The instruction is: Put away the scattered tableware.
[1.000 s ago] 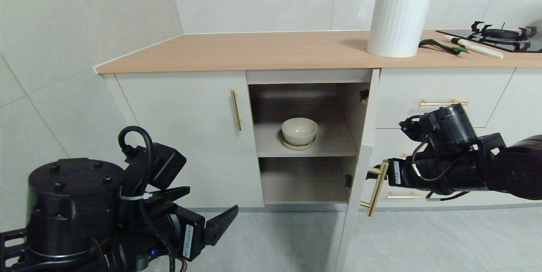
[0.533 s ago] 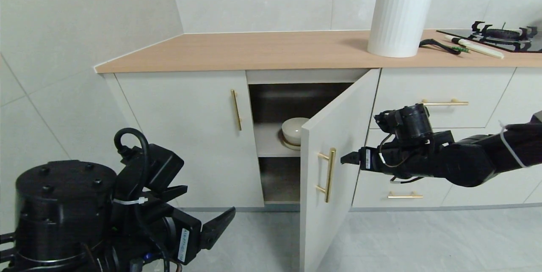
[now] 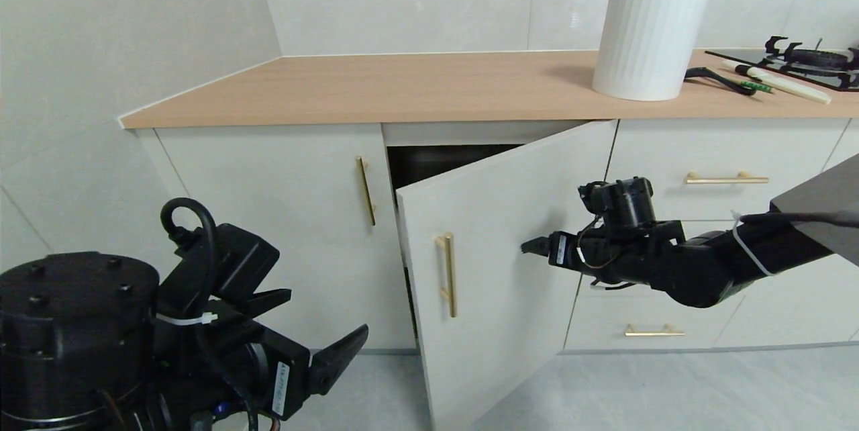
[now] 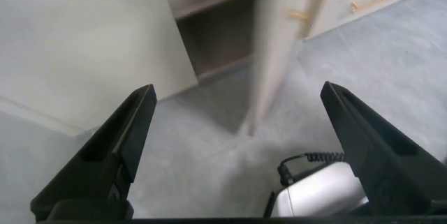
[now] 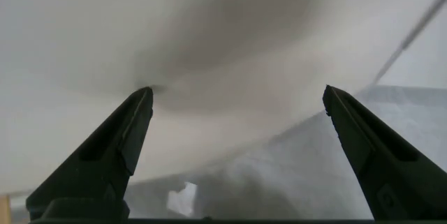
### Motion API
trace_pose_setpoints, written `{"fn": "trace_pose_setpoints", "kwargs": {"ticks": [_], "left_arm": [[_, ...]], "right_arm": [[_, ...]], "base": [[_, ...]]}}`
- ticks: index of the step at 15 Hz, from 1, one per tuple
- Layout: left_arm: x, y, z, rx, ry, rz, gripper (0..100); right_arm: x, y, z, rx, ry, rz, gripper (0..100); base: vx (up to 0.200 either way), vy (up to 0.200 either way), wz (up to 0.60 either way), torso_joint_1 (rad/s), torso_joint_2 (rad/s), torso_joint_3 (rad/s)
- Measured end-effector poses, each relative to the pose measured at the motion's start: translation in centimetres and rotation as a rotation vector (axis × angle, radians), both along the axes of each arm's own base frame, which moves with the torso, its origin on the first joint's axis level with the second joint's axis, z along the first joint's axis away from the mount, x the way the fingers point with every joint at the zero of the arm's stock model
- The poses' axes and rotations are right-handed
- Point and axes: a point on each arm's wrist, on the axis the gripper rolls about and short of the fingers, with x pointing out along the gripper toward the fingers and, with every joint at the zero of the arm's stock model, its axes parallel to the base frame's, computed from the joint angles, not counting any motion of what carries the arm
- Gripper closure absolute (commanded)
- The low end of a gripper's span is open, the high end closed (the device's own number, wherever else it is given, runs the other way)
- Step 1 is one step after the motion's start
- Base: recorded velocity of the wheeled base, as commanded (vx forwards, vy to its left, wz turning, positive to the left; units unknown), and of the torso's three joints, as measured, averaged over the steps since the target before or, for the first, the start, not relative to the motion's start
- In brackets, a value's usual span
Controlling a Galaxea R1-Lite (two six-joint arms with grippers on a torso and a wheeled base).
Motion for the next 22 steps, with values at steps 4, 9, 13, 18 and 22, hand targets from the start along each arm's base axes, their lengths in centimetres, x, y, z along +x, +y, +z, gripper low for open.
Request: {"fn": "trace_pose_setpoints", "kwargs": {"ticks": [4,9,13,18,22], "left_arm": [[-0.2,0.2,0.3,-0.006,-0.016,-0.002,0],[-0.3,0.3,0.5,-0.011,-0.021,-0.003,0],[-0.3,0.3,0.4,-0.011,-0.02,-0.005,0],[-0.3,0.2,0.4,-0.011,-0.019,-0.005,0],[-0.3,0.2,0.4,-0.011,-0.018,-0.005,0]], "right_arm": [[1.5,0.5,0.5,0.116,-0.072,-0.09,0],[3.6,1.2,0.5,0.143,-0.214,-0.212,0],[4.0,1.5,0.1,0.158,-0.235,-0.223,0],[4.9,1.8,0.1,0.149,-0.272,-0.287,0],[5.4,2.0,0.0,0.148,-0.284,-0.304,0]], "base": [[0.0,0.0,0.0,0.0,0.0,0.0],[0.0,0.0,0.0,0.0,0.0,0.0],[0.0,0.0,0.0,0.0,0.0,0.0],[0.0,0.0,0.0,0.0,0.0,0.0],[0.0,0.0,0.0,0.0,0.0,0.0]]}}
